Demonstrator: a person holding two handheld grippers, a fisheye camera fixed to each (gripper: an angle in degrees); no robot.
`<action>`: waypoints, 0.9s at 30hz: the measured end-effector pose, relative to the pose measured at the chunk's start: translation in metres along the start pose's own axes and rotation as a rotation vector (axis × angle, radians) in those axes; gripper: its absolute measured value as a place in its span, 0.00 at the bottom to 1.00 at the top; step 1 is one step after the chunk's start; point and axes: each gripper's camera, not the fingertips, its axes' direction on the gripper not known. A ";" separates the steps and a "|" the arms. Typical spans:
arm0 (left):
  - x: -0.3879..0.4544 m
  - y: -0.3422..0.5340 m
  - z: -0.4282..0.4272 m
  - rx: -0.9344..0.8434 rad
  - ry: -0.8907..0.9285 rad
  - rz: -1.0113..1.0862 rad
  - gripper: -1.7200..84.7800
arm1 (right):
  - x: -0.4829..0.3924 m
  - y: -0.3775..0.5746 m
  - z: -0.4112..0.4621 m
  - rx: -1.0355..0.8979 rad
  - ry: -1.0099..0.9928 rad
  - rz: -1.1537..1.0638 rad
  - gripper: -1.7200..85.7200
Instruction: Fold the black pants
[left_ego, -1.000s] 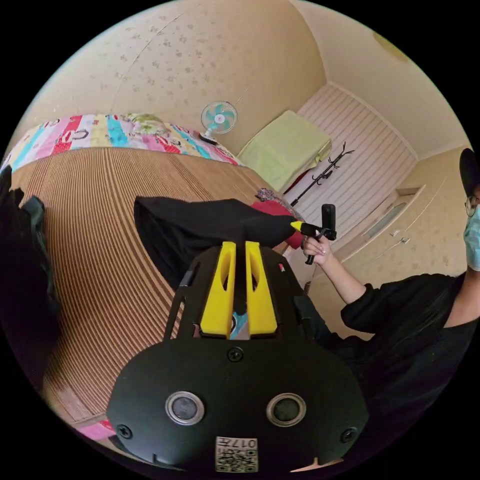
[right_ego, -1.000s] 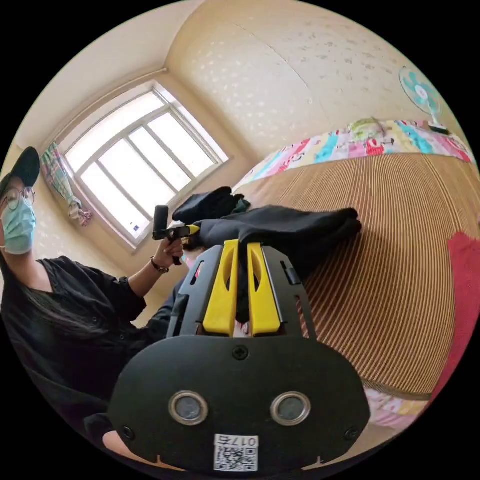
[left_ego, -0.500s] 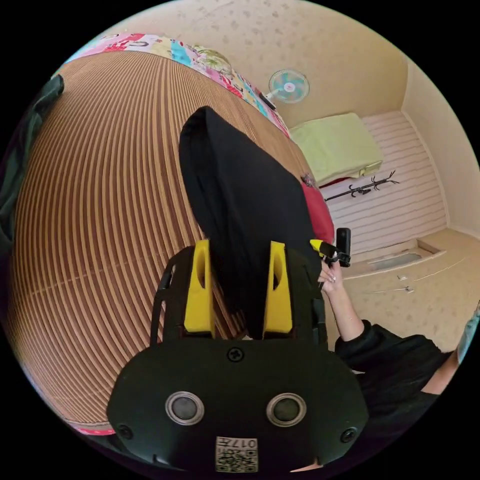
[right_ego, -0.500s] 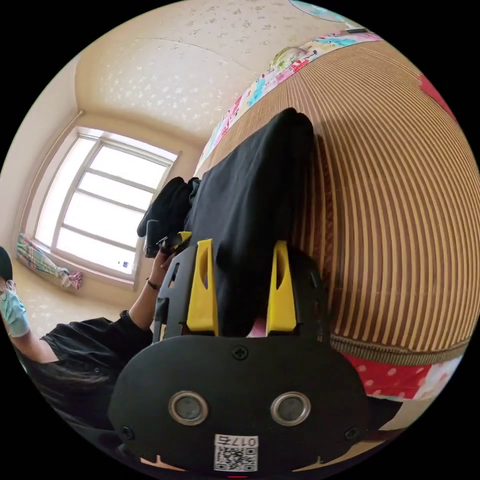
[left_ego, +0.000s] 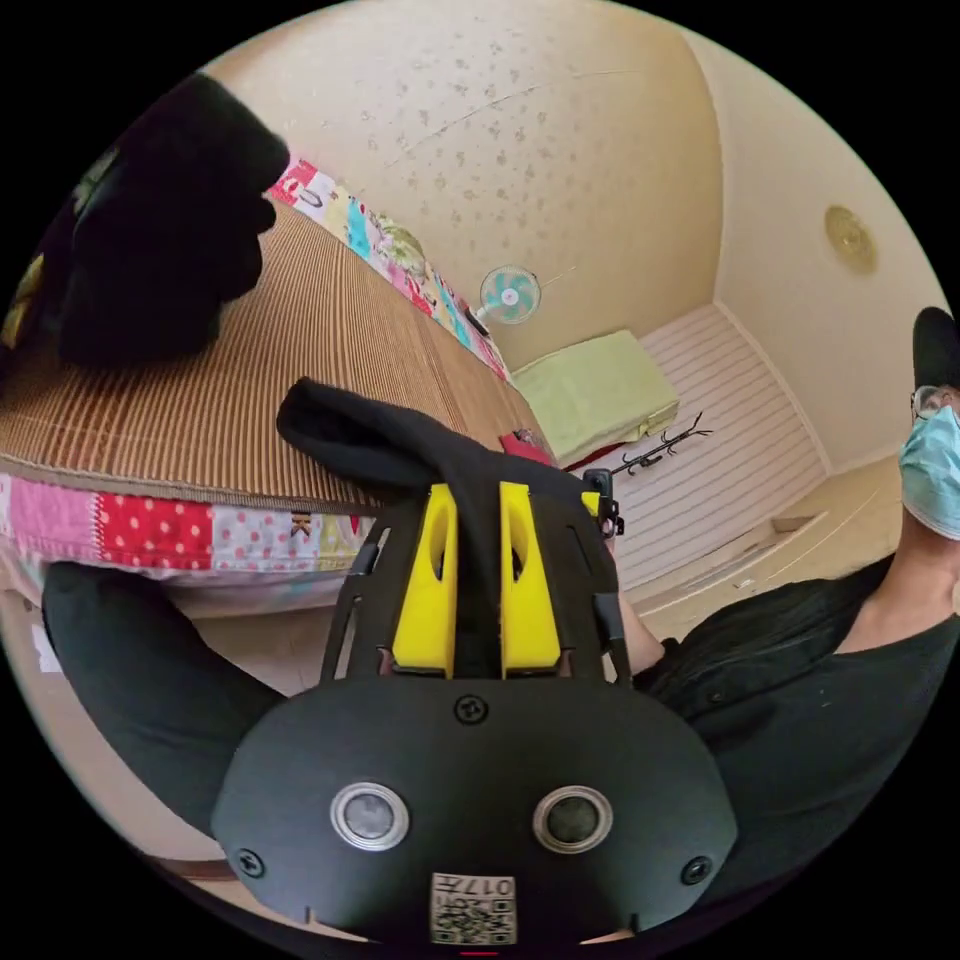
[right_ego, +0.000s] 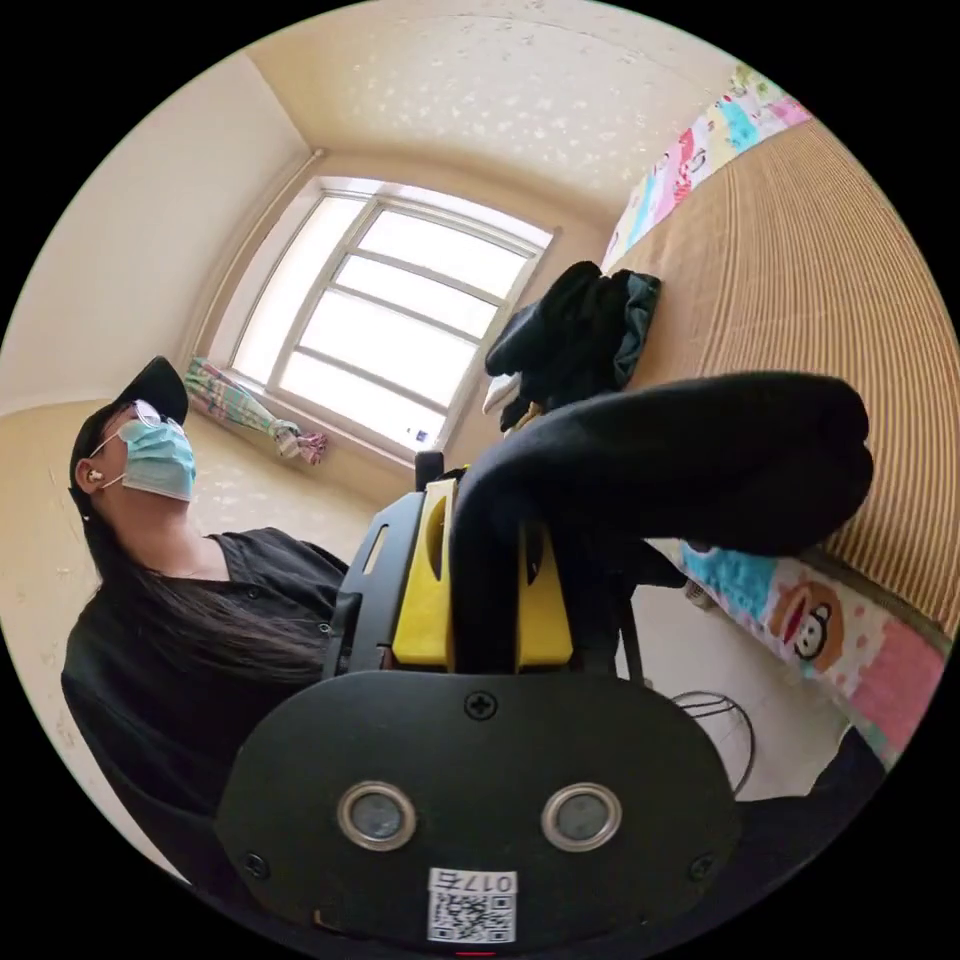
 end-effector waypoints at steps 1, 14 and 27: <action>0.018 -0.011 -0.031 0.079 -0.028 0.063 0.10 | -0.020 -0.029 0.015 -0.017 -0.043 -0.072 0.11; 0.006 -0.180 -0.250 0.396 -0.655 -0.053 0.13 | -0.067 -0.376 0.276 -0.179 0.019 -0.209 0.13; -0.038 0.052 -0.183 0.484 -0.727 -0.105 0.10 | 0.050 -0.140 0.182 -0.218 0.366 -0.134 0.09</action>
